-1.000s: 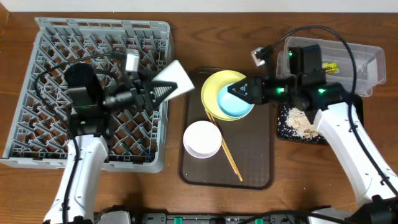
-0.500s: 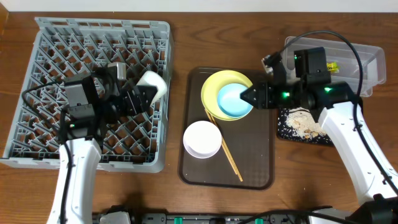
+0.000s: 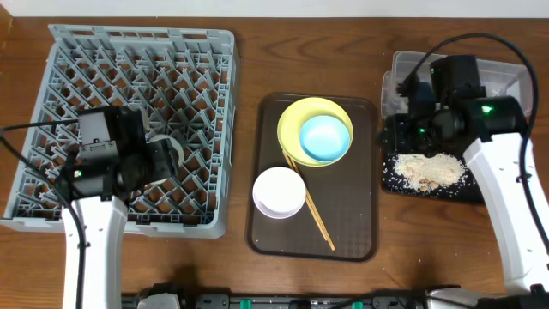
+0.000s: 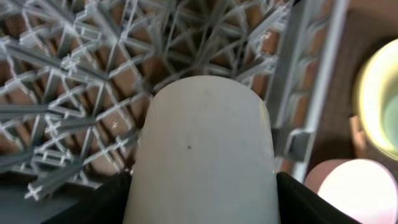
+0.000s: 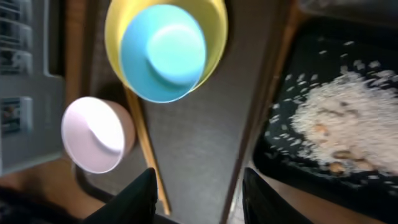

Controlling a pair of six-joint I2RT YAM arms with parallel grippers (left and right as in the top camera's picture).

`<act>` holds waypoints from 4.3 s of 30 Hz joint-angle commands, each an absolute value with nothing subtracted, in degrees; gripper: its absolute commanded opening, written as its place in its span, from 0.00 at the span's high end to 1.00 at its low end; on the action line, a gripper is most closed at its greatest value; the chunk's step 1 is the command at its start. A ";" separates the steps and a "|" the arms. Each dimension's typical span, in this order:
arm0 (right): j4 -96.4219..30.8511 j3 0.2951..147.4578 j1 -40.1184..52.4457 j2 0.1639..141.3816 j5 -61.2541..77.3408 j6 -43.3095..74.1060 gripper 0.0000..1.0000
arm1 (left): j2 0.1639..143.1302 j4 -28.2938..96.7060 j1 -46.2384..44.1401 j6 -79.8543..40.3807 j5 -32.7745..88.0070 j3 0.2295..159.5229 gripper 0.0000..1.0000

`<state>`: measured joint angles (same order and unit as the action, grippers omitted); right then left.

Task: Sort waste into correct bins and load items into the dishwasher

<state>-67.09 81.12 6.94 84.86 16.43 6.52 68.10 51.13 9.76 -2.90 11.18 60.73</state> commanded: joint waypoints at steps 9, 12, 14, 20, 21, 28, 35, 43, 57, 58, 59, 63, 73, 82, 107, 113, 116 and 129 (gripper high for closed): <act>-67.96 82.52 6.39 84.38 12.23 4.19 0.58 | 79.46 55.90 10.11 -2.17 10.00 61.19 0.67; -68.12 82.52 6.39 84.38 12.29 4.21 0.57 | 82.28 55.64 10.11 -2.17 9.82 61.19 0.63; -68.84 82.50 6.39 84.36 12.25 4.21 0.57 | 84.40 55.61 10.11 -2.17 9.82 61.19 0.44; -70.02 82.50 6.33 84.36 12.25 4.16 0.49 | 85.49 55.48 10.11 -2.17 9.85 62.13 0.12; -70.17 82.52 6.33 84.36 12.25 4.16 0.48 | 85.03 55.59 10.11 -2.17 9.85 62.65 0.10; -71.22 82.52 5.41 84.20 12.25 4.14 0.43 | 77.71 55.61 8.78 -3.07 15.86 66.00 0.08; -71.79 82.52 -0.45 83.94 12.25 5.78 0.23 | 71.24 53.41 -3.81 -3.05 18.15 65.98 0.08; -73.54 82.52 -6.74 83.85 12.45 6.09 0.01 | 73.58 49.82 -23.24 -3.05 18.52 65.25 0.00; -74.59 82.50 -6.96 83.85 12.43 6.09 0.01 | 91.88 44.05 -40.80 -3.01 15.00 64.95 0.12; -74.59 82.50 -6.96 83.85 12.43 6.09 0.01 | 93.38 44.01 -41.36 -3.03 14.26 64.95 0.13; -74.59 82.50 -6.94 83.85 12.43 5.91 0.01 | 95.02 43.99 -41.98 -3.01 13.67 64.95 0.14; -74.56 82.50 -6.94 83.85 12.43 5.87 0.01 | 100.33 43.92 -43.68 -3.01 13.13 64.95 0.20; -74.76 82.50 -6.85 83.85 12.47 5.91 0.01 | 105.34 43.18 -44.71 -3.03 11.03 64.95 0.72; -75.05 82.50 -6.85 83.85 12.45 5.91 0.01 | 104.68 42.98 -44.73 -3.03 11.00 65.82 0.92; -75.35 82.50 -6.85 83.85 12.45 5.91 0.01 | 87.09 45.60 -45.15 -2.63 0.23 69.54 0.59; -75.70 82.50 -6.76 83.85 12.45 5.91 0.01 | 91.31 45.36 -48.36 -3.70 0.82 68.45 0.50; -75.88 82.48 -6.87 83.85 12.45 5.93 0.01 | 95.72 45.39 -50.48 -3.70 0.82 68.45 0.50; -75.90 82.48 -7.53 83.85 12.25 5.08 0.01 | 108.60 45.95 -51.62 -3.68 -0.67 68.45 0.72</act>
